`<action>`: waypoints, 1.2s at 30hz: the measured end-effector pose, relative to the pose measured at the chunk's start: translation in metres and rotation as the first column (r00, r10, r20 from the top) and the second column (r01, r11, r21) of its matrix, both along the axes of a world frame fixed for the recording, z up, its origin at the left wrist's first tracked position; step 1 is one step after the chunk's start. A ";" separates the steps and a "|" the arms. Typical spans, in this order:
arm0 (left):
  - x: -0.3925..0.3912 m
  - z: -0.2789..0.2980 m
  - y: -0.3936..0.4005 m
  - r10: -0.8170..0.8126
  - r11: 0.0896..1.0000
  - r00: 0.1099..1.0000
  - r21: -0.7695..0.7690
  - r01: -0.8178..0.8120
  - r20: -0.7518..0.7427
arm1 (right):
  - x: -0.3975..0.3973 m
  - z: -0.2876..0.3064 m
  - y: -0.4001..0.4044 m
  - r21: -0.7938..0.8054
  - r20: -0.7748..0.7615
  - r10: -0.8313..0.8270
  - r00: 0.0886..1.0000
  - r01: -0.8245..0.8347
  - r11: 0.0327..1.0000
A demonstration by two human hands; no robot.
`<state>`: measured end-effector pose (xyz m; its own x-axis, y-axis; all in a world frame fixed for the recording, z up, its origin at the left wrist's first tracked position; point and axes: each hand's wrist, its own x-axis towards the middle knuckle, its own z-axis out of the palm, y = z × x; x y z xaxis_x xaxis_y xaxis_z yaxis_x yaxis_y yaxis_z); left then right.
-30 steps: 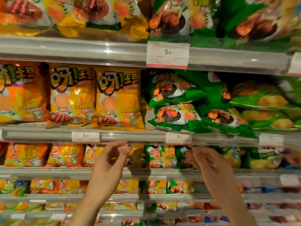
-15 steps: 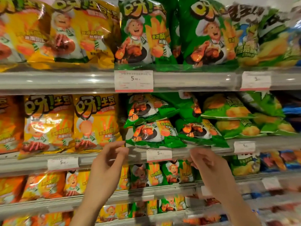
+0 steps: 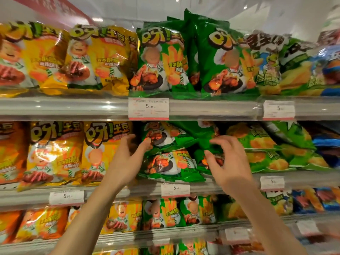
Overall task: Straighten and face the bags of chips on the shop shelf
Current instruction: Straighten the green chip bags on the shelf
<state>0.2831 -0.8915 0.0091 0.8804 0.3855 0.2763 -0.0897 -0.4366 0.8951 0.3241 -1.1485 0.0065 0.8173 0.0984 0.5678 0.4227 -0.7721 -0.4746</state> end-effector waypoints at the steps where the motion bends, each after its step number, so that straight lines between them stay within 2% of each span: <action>1: 0.006 0.003 -0.001 -0.004 1.000 0.999 0.016 0.004 -0.038 | 0.009 0.004 -0.001 -0.042 -0.016 -0.003 1.000 0.002 0.999; 4: 0.021 0.012 -0.006 -0.009 1.000 0.996 0.029 0.011 -0.087 | 0.036 0.011 -0.008 -0.128 -0.008 0.031 0.999 -0.032 0.991; 9: 0.035 0.018 -0.013 0.015 0.997 0.992 0.075 -0.005 -0.128 | 0.070 0.024 -0.014 -0.251 -0.131 0.039 0.991 -0.071 0.965; 13: 0.037 0.013 -0.023 -0.002 0.998 0.996 0.060 0.007 -0.086 | 0.080 0.030 -0.007 -0.346 -0.188 0.075 0.979 -0.137 0.928; 17: 0.037 0.009 -0.027 0.020 0.997 0.999 0.070 -0.017 -0.044 | 0.086 0.026 -0.002 -0.354 -0.179 0.094 0.979 -0.153 0.923; 28: 0.039 0.002 -0.024 0.028 0.997 1.000 0.073 -0.027 -0.011 | 0.088 0.015 -0.027 -0.379 0.027 -0.099 0.995 0.102 0.920; 36: 0.036 0.003 -0.025 0.022 0.995 1.000 0.094 -0.023 0.014 | 0.104 0.003 -0.054 -0.529 0.092 -0.250 0.964 0.260 0.808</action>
<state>0.3190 -0.9163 0.0124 0.8678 0.3771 0.3236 -0.0902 -0.5208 0.8489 0.4286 -1.2026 0.0091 0.8460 0.1784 0.5025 0.1791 -0.9827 0.0473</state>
